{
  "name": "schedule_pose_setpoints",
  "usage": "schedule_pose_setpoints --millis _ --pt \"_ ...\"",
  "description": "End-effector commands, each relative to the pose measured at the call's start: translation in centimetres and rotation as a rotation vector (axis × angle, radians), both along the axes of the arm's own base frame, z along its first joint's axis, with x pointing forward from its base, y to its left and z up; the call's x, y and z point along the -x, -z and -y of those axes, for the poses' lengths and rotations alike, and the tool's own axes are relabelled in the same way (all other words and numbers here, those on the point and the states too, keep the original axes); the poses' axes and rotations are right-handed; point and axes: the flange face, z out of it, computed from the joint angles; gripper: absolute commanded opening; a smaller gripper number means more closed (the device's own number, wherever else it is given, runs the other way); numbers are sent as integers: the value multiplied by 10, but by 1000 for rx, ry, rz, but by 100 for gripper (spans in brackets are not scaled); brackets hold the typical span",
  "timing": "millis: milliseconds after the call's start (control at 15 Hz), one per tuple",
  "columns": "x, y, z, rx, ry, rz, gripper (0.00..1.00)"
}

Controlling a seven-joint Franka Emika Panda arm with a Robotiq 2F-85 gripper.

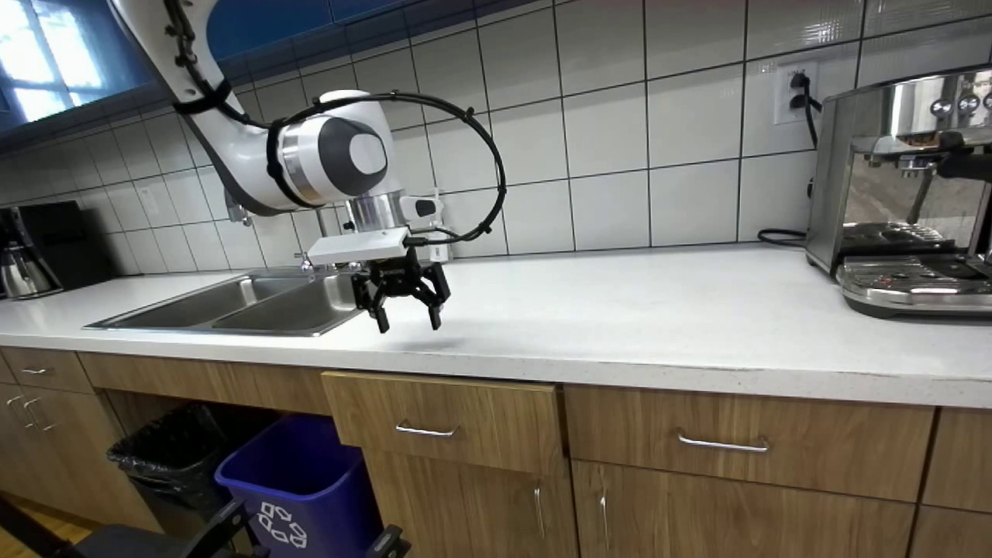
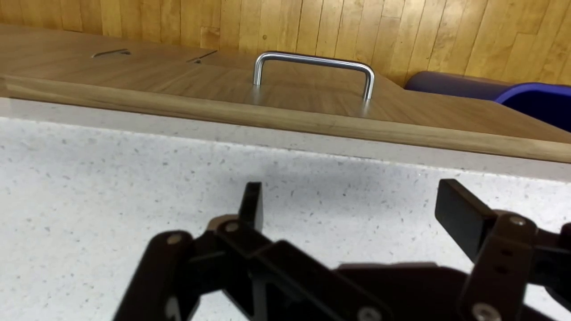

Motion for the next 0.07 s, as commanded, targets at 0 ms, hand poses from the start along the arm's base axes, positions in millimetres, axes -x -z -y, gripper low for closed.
schedule_pose_setpoints --millis 0 --pt "0 0 0 0 0 -2 100"
